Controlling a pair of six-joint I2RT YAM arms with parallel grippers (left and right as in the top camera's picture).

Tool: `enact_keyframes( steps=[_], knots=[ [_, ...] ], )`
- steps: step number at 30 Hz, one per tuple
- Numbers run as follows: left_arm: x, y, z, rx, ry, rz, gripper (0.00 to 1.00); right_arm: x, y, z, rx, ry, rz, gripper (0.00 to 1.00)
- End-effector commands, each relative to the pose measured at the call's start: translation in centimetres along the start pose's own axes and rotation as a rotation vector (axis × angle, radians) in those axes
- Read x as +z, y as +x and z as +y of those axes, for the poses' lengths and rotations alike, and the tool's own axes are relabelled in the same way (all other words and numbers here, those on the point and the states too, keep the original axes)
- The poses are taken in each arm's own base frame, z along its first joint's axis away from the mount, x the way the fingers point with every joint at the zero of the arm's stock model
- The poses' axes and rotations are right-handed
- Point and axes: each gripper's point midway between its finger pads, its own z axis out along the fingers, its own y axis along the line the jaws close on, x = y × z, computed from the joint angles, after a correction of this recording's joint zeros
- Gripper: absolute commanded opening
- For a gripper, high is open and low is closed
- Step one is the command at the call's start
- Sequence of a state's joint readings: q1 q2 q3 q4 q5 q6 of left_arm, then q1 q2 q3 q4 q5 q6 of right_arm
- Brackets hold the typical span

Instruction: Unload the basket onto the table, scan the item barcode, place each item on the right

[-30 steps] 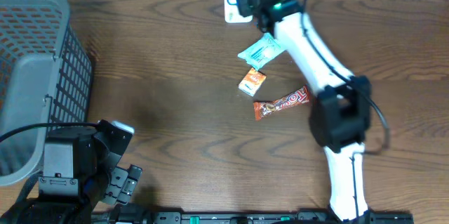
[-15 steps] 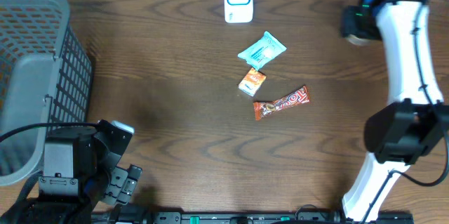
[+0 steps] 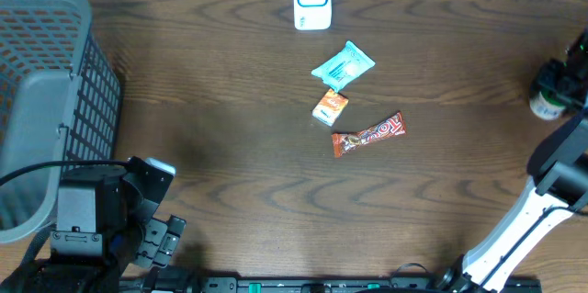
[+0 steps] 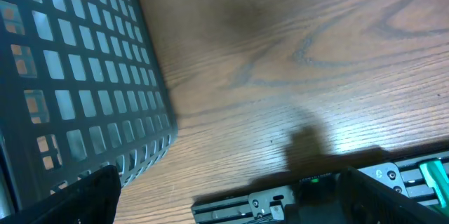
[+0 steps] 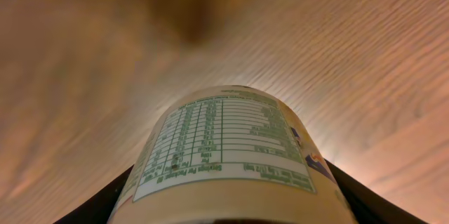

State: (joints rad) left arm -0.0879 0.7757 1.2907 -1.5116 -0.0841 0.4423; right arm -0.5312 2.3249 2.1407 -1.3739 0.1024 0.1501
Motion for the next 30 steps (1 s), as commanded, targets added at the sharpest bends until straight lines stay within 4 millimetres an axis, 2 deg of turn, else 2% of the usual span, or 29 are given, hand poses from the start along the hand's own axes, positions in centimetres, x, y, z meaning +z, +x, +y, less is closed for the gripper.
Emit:
enact_keyframes(
  steps=[1,4,11,12,15,17,18,20,23,27,30],
  knots=[
    [-0.2,0.0,0.1,0.002,-0.008,-0.007,0.98,2.6,-0.4,-2.2,0.073,-0.019,0.043,0.50],
    [-0.2,0.0,0.1,0.002,-0.008,-0.007,0.98,4.1,-0.8,-4.8,0.128,-0.014,0.050,0.51],
    [-0.2,0.0,0.1,0.002,-0.008,-0.007,0.98,4.8,-1.8,-12.1,0.289,-0.015,-0.001,0.58],
    [-0.2,0.0,0.1,0.002,-0.008,-0.007,0.98,4.9,-1.6,-13.3,0.313,-0.014,0.001,0.62],
    [-0.2,0.0,0.1,0.002,-0.008,-0.007,0.98,5.1,-1.0,-15.5,0.371,-0.034,0.012,0.83],
    [-0.2,0.0,0.1,0.002,-0.008,-0.007,0.98,5.0,-0.7,-16.1,0.403,-0.086,0.017,0.99],
    [-0.2,0.0,0.1,0.002,-0.008,-0.007,0.98,4.8,-0.7,-16.1,0.421,-0.124,0.011,0.99],
    [-0.2,0.0,0.1,0.002,-0.008,-0.007,0.98,3.7,-1.1,-15.8,0.452,-0.210,-0.014,0.99],
    [-0.2,0.0,0.1,0.002,-0.008,-0.007,0.98,0.8,-2.1,-15.5,0.471,-0.283,-0.081,0.99],
    [-0.2,0.0,0.1,0.002,-0.008,-0.007,0.98,-4.8,-3.4,-14.8,0.449,-0.295,-0.212,0.99],
    [-0.2,0.0,0.1,0.002,-0.008,-0.007,0.98,-9.2,-3.2,-13.7,0.439,-0.258,-0.294,0.99]
  ],
)
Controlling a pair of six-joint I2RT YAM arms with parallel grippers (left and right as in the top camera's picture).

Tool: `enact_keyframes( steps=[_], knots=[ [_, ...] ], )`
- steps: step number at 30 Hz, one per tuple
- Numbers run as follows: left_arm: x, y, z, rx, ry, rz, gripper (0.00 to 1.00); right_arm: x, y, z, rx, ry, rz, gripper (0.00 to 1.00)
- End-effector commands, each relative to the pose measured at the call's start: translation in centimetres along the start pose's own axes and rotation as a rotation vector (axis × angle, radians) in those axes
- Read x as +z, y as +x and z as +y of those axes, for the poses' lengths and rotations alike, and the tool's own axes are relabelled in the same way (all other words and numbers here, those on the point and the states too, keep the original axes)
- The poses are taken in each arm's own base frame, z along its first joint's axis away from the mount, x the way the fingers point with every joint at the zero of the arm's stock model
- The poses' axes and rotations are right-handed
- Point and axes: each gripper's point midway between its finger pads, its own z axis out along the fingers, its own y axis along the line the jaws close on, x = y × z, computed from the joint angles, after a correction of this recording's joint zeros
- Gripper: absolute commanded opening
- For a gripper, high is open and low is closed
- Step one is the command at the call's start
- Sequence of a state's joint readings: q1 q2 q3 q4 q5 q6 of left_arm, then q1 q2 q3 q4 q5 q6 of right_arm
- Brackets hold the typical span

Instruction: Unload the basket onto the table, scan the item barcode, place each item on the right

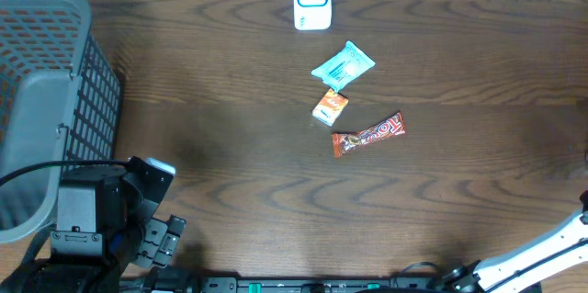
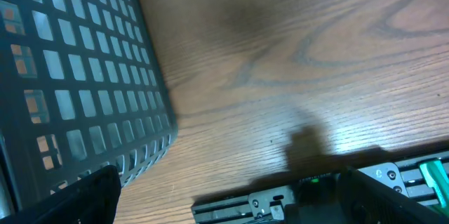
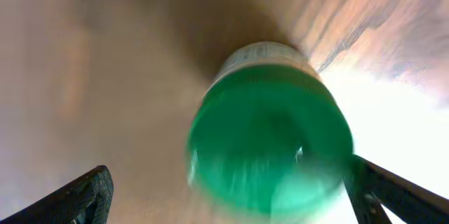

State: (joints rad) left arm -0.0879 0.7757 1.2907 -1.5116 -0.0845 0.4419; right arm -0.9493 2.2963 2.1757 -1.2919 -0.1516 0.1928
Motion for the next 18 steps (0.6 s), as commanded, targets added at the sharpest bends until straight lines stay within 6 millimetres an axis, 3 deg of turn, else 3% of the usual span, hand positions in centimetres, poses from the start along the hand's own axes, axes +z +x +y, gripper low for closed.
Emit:
enact_keyframes(
  steps=[1,5,9,13,18],
  knots=[
    [-0.2,0.0,0.1,0.002,-0.007,-0.007,0.98,-8.5,-0.4,4.6,-0.042,-0.049,-0.186,0.99],
    [-0.2,0.0,0.1,0.002,-0.007,-0.007,0.98,-12.7,2.0,7.0,-0.055,0.016,-0.256,0.99],
    [-0.2,0.0,0.1,0.002,-0.007,-0.007,0.98,-14.6,6.9,11.8,-0.112,-0.034,-0.209,0.99],
    [-0.2,0.0,0.1,0.002,-0.007,-0.007,0.98,-13.8,13.4,18.3,-0.282,-0.124,-0.065,0.99],
    [-0.2,0.0,0.1,0.002,-0.007,-0.007,0.98,-10.2,22.8,24.3,-0.589,-0.130,0.124,0.99]
  ],
)
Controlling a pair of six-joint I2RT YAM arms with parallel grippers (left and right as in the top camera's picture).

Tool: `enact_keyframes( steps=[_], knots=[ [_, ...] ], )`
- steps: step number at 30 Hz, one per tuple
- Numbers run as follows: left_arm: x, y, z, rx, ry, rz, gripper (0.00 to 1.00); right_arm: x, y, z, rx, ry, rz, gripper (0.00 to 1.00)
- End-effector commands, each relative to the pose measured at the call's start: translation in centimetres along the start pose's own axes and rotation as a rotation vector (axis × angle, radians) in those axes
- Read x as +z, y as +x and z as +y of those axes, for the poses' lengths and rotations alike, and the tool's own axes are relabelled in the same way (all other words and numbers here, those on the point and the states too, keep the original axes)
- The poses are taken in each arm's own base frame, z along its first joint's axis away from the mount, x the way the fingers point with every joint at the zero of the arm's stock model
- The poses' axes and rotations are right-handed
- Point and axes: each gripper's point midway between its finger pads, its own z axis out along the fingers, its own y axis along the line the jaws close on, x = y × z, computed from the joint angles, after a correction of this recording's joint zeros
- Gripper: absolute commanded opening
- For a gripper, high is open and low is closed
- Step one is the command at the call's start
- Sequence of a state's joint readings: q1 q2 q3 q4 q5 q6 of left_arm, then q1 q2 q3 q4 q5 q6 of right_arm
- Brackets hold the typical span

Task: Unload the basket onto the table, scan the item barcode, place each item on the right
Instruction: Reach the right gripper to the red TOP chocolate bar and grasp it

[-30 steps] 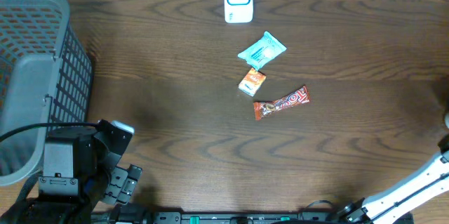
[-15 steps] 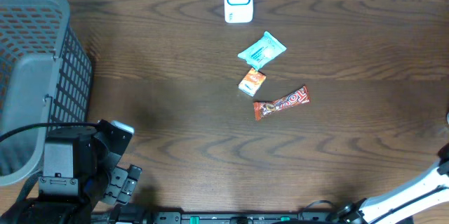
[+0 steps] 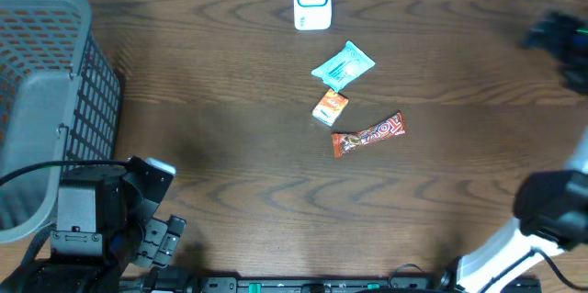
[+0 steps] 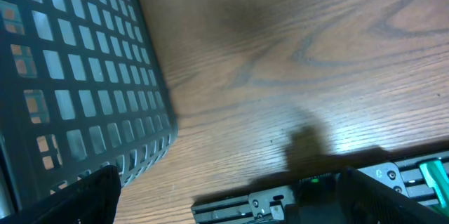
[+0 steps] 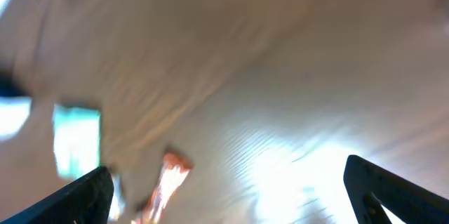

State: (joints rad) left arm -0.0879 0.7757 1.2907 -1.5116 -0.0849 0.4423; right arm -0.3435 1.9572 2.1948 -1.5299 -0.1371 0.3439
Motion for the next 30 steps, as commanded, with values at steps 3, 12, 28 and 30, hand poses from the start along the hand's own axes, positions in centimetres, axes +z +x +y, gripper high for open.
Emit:
enact_keyframes(
  steps=[3,12,28,30],
  knots=[
    [-0.2,0.0,0.1,0.002,-0.007,-0.007,0.98,5.9,8.3,8.0,-0.352,-0.028,0.251,0.99],
    [-0.2,0.0,0.1,0.002,-0.007,-0.007,0.98,13.6,22.7,12.4,-0.708,0.140,0.456,0.99],
    [-0.2,0.0,0.1,0.002,-0.007,-0.007,0.98,19.2,28.7,16.6,-0.818,0.451,-0.074,0.99],
    [-0.2,0.0,0.1,0.002,-0.007,-0.007,0.98,20.1,29.0,16.1,-0.793,0.481,-0.077,0.99]
  ],
)
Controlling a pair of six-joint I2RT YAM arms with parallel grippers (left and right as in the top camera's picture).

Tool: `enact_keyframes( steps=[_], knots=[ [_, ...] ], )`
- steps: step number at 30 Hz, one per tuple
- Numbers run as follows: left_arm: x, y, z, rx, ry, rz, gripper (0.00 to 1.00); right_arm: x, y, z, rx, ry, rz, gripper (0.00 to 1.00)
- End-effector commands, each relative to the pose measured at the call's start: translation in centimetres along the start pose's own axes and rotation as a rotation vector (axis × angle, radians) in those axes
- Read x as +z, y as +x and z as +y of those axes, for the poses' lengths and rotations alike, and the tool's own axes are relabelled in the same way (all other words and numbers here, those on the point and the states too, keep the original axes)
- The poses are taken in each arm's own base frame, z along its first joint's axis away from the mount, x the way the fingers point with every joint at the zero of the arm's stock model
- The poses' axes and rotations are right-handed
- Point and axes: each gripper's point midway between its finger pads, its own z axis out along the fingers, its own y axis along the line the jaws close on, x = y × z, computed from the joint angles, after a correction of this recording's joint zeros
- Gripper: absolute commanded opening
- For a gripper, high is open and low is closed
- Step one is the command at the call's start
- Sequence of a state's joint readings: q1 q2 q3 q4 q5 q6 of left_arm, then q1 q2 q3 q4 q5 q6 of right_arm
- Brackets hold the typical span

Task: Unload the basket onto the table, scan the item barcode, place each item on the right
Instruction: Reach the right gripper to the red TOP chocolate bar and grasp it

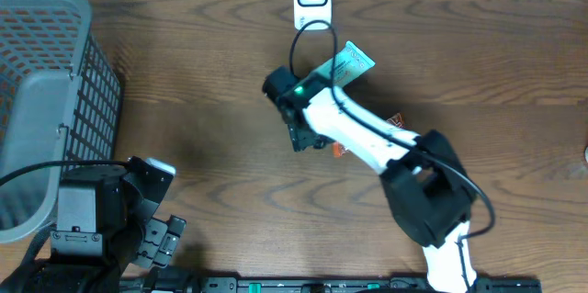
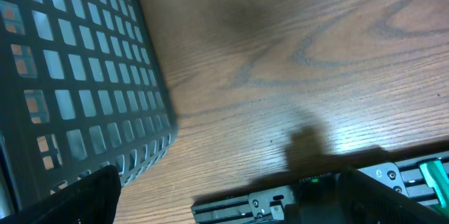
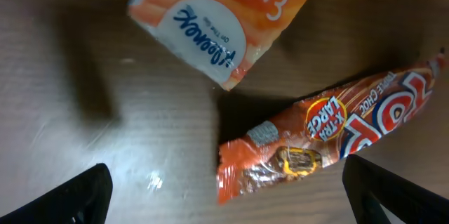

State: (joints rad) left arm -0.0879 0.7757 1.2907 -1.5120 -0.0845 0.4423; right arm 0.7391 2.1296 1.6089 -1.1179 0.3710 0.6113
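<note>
The white barcode scanner stands at the table's back edge. Below it lie a teal packet (image 1: 350, 61), a small orange-and-white packet (image 3: 223, 20) and an orange candy bar (image 3: 330, 136). My right gripper (image 1: 308, 139) (image 3: 226, 175) hovers open low over the candy bar's left end, with the orange packet just beyond it. In the overhead view the right arm covers the orange packet and most of the candy bar (image 1: 396, 121). My left gripper (image 1: 156, 238) (image 2: 229, 182) rests open at the front left, holding nothing.
A tall grey mesh basket (image 1: 41, 100) (image 2: 77, 76) stands at the left edge, close beside the left arm. The brown wooden table (image 1: 211, 63) stretches between the basket and the snacks. A black rail (image 2: 280, 199) runs along the front edge.
The right arm was at the far right back of the table, its view blurred. Now it reaches across the middle, its open gripper low over the candy bar and orange packet. The left arm has not moved.
My right gripper was shut on a green-capped, white-labelled bottle at the table's right edge. Then the bottle stood between open fingers. Later the gripper held nothing at the right back, and now it is open over the snacks. The left arm stayed still.
</note>
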Motion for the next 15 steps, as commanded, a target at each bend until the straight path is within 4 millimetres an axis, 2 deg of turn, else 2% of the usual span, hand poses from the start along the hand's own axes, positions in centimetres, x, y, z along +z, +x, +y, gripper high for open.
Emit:
enact_keyframes(
  steps=[1,6,15],
  knots=[
    [-0.2,0.0,0.1,0.002,-0.008,-0.007,0.98,2.2,0.2,-1.1,0.076,0.131,-0.012,0.99],
    [-0.2,0.0,0.1,0.002,-0.008,-0.007,0.98,3.7,1.4,-1.6,0.126,0.179,0.040,0.99],
    [-0.2,0.0,0.1,0.002,-0.008,-0.007,0.98,6.1,3.4,-3.3,0.131,0.278,0.148,0.92]
  ],
)
